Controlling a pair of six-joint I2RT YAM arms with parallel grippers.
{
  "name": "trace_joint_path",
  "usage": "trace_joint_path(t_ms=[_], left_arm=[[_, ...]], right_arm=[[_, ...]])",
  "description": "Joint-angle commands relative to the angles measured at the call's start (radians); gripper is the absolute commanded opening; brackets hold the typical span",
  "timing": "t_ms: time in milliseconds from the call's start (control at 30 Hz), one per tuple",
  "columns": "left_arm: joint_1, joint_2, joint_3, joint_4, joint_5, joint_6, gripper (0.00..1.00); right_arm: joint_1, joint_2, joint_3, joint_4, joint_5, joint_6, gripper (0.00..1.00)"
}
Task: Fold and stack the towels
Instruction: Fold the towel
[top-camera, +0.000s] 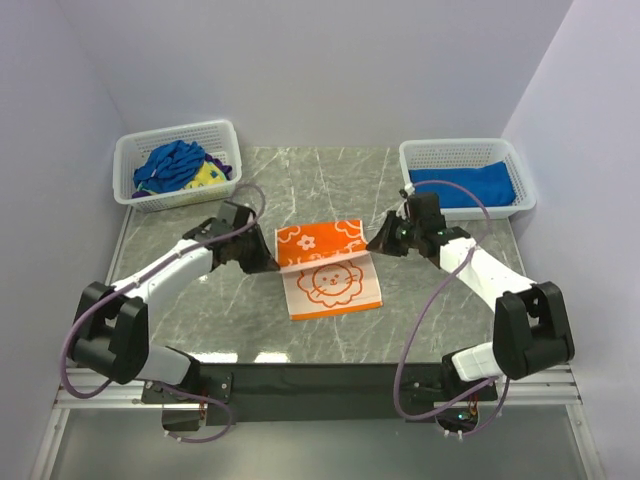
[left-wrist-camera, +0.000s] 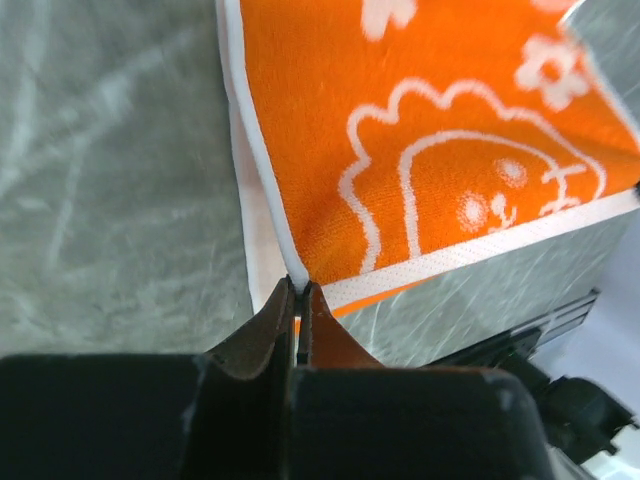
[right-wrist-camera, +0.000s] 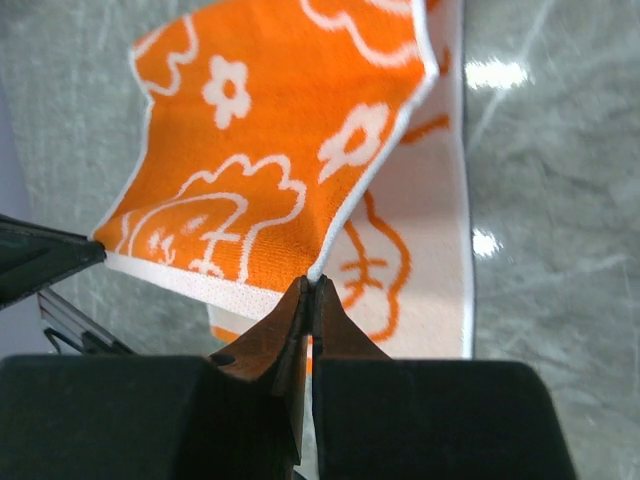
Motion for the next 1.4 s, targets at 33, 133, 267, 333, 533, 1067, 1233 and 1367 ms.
trace_joint_path(t_ms=[33, 133, 267, 333, 533, 1067, 1233, 1367], left_arm=[[-0.102, -0.030, -0.043, 0.076, -0.067, -0.094, 0.01], [-0.143, -0.030, -0.059, 0.082, -0.096, -0.126, 0.01], [-0.147, -0.056, -0.048, 0.032, -0.159, -0.125, 0.01], [-0.149, -0.066, -0.027, 0.010, -0.182, -0.119, 0.01], [-0.164, -0.096, -0.020, -0.037, -0.202, -0.117, 0.01], [-0.288, 0.026, -0.246, 0.096, -0.182, -0.195, 0.01], [-0.287, 0.015, -0.208, 0.055, -0.215, -0.180, 0.01], [-0.290, 0.007, -0.166, 0.024, -0.225, -0.171, 0.01]], right_arm=[[-0.008, -0.076, -0.041, -0.003, 0.052, -0.035, 0.00], [-0.008, -0.105, -0.045, -0.020, 0.058, -0.047, 0.00], [-0.008, -0.148, -0.045, -0.038, 0.061, -0.058, 0.00], [-0.008, -0.161, -0.047, -0.050, 0.063, -0.059, 0.00], [-0.008, -0.207, -0.099, -0.054, 0.048, -0.052, 0.00], [-0.008, -0.128, -0.349, 0.092, 0.029, -0.016, 0.00], [-0.008, -0.140, -0.337, 0.075, 0.043, -0.021, 0.00], [-0.008, -0.146, -0.314, 0.051, 0.055, -0.035, 0.00]])
